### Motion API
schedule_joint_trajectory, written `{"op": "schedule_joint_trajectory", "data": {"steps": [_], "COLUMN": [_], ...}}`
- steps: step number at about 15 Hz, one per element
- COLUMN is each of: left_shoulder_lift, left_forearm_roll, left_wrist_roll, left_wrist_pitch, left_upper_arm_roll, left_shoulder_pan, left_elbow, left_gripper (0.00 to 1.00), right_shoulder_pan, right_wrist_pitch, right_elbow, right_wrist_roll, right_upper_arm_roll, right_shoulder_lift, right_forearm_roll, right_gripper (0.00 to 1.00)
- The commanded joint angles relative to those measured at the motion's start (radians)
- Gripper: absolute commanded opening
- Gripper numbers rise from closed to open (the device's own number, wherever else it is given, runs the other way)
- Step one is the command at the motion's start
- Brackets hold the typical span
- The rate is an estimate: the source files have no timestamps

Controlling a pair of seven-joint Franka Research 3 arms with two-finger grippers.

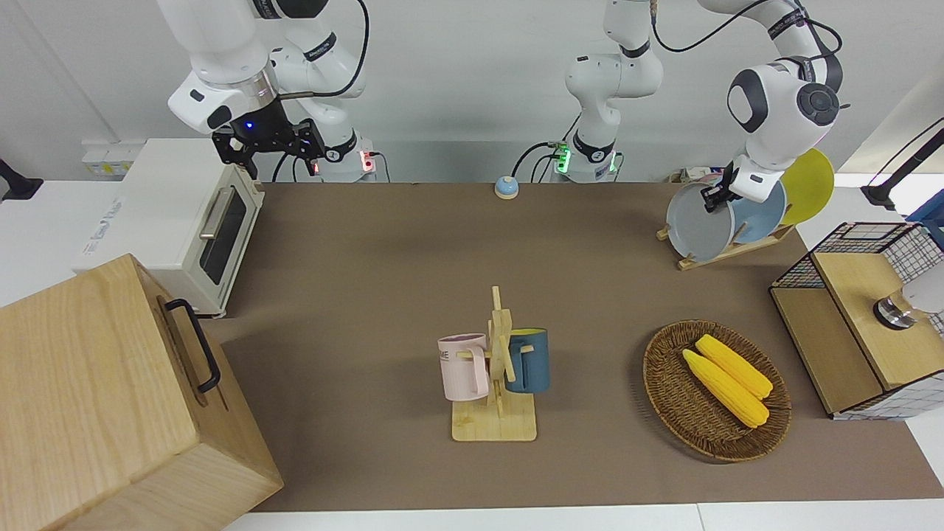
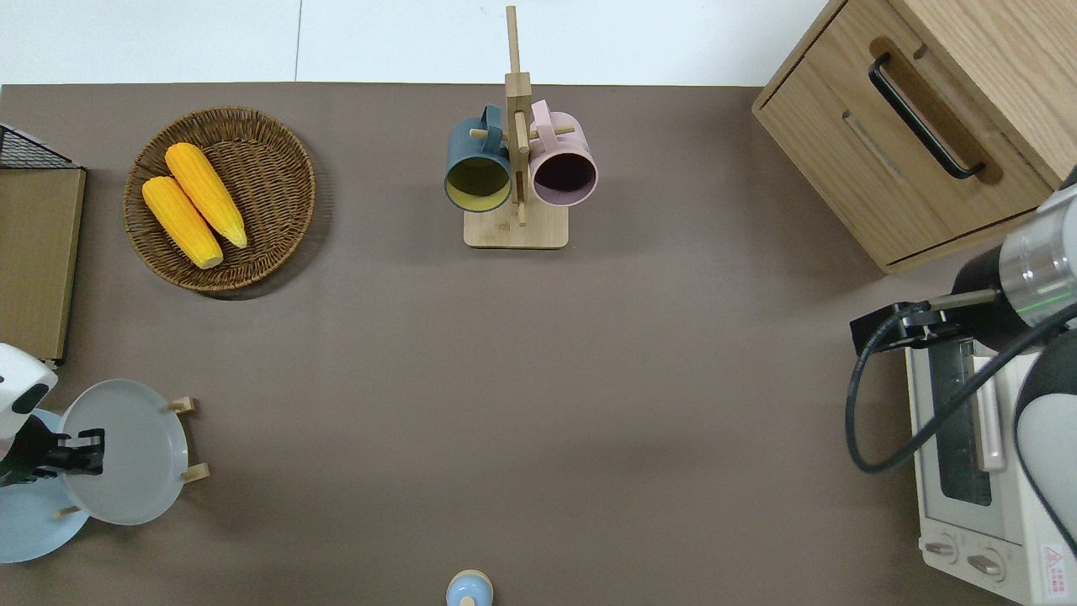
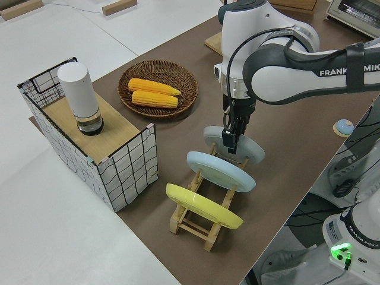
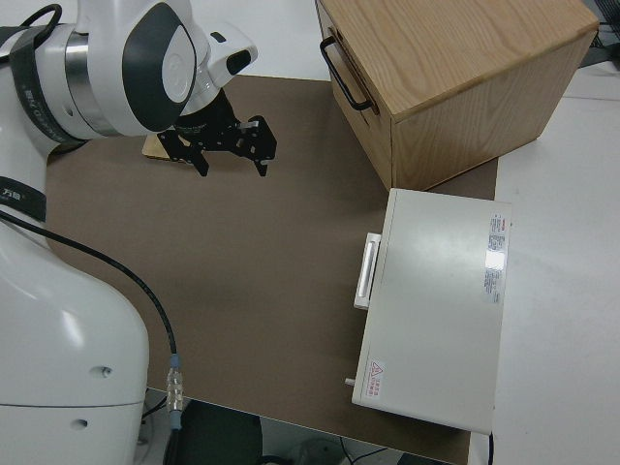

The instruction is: Pick gray plate from low plate rack and place it on table with left arm

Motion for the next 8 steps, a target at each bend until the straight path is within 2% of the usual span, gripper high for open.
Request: {"op": "schedule_joint_trajectory", "data": {"steps": [1, 6, 8], "left_shoulder_lift": [-0.031, -0.033, -0.031], "left_forearm_roll": [-0.005, -0.005, -0.005], "left_wrist_roll": [0.014, 0.013, 0.011], "left_wrist_pitch": [-0.003, -0.006, -0.065], "left_upper_arm_roll": [0.006, 0.006, 0.006], "left_shoulder_pan": [0.000, 0.000, -0.008], "left_elbow": [-0.013, 0.012, 0.056], "left_gripper": [0.14, 0.14, 0.14], "right_shoulder_pan": [-0.023, -0.023, -0.023], "right_wrist_pitch": [-0.011, -0.011, -0.011], "right_elbow": [0.007, 0.006, 0.007], "right_wrist_roll": [0.012, 0.012, 0.012], "right_upper_arm_roll": [0.021, 0.021, 0.021], "right_shoulder_lift": [-0.002, -0.002, -0.002], "right_forearm_roll": [-0.006, -0.006, -0.006], "right_gripper": [0.983, 0.983, 0.983]}}
